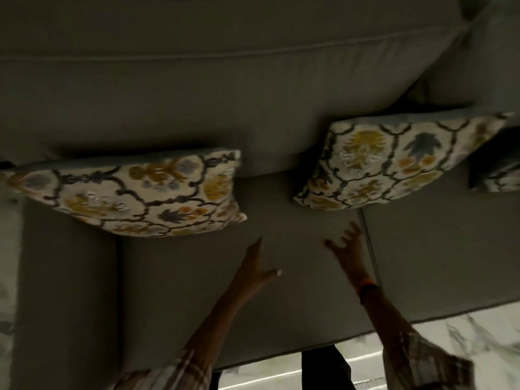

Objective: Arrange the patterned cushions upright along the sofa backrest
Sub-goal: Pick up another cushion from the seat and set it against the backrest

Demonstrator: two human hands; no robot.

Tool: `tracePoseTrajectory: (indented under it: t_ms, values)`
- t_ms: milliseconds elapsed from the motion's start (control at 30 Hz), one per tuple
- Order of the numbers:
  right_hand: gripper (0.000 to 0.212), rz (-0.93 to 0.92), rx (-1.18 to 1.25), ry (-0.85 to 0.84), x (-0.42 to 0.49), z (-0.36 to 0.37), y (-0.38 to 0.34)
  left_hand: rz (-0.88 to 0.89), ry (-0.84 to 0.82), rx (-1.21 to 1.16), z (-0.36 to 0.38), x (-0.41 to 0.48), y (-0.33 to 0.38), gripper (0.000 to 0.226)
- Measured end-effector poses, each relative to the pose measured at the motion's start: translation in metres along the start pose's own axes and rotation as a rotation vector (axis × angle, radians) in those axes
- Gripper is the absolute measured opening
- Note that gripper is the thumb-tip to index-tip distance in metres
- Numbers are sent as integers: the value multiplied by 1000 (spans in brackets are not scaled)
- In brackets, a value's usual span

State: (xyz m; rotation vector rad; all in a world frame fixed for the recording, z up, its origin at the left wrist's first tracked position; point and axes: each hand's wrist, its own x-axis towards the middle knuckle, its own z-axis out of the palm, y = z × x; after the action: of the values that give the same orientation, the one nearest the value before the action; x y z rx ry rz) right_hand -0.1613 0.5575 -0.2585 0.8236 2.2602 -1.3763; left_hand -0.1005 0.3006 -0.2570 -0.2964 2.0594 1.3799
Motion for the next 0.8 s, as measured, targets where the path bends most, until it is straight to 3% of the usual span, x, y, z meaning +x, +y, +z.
tracePoseTrajectory:
  t_ms: [133,233,367,467,600,800]
  values:
    - [118,-91,129,232,94,-113,-15,100,232,-233,22,77,88,124]
    - [141,-265,87,201,156,-172,-29,194,287,-304,40,131,138,130]
    - [117,-429,-14,-111,204,-198,-48,245,150,-331,76,167,177,102]
    - [114,-434,27,-118,213,-210,-50,177,226,-449,103,168,191,84]
    - [120,-465,85,-63,213,-226,-41,215,270,-461,118,164,198,108]
    - [125,-453,4,-21,205,-223,-35,220,429,-370,115,184,195,108]
